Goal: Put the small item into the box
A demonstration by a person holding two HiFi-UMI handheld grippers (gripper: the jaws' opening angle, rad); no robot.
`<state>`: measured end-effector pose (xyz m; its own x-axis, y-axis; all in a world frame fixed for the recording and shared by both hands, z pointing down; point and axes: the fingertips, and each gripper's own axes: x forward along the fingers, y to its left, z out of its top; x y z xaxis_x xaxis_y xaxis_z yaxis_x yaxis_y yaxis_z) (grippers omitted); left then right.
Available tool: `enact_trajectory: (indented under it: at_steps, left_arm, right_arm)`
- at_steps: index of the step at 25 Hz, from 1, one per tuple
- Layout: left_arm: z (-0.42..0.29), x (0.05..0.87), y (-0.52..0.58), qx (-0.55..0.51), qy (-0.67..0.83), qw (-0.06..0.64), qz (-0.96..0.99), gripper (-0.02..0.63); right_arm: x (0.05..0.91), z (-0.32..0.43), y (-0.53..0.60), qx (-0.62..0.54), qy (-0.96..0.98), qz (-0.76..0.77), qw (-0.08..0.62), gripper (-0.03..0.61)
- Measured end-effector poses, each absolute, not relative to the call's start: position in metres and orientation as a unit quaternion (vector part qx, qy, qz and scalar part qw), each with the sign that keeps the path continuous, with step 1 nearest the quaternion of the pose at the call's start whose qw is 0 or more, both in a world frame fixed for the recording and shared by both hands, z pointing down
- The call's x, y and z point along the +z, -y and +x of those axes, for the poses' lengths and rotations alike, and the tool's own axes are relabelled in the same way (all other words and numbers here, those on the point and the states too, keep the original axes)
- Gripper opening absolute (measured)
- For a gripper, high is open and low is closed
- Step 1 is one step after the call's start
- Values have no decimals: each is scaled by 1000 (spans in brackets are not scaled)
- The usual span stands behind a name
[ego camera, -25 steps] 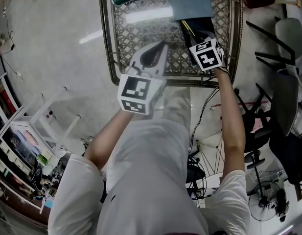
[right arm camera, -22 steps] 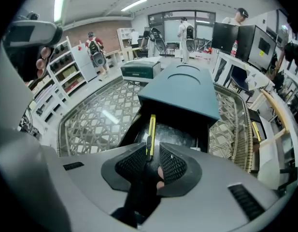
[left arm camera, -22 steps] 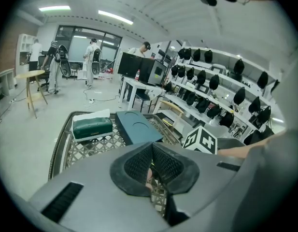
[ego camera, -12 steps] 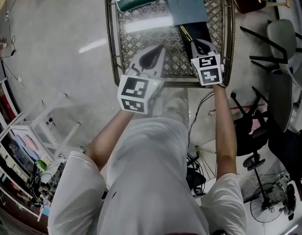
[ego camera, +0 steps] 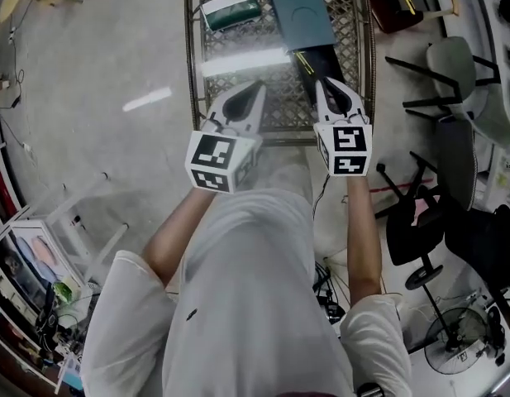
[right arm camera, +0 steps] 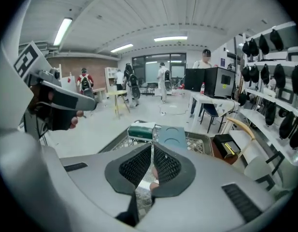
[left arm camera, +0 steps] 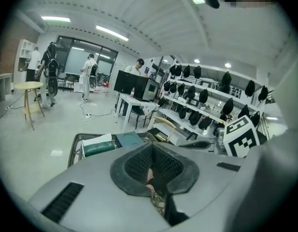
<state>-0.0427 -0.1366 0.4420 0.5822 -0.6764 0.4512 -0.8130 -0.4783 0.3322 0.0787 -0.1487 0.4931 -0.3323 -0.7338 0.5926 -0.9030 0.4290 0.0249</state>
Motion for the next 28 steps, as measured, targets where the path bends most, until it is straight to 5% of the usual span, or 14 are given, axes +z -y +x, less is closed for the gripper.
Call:
enact_trajectory:
  at_steps: [28]
  left_arm:
    - [-135,291,63,21,461,179,869,3]
  right_arm:
    - [264,18,57,41,787,608,98,11]
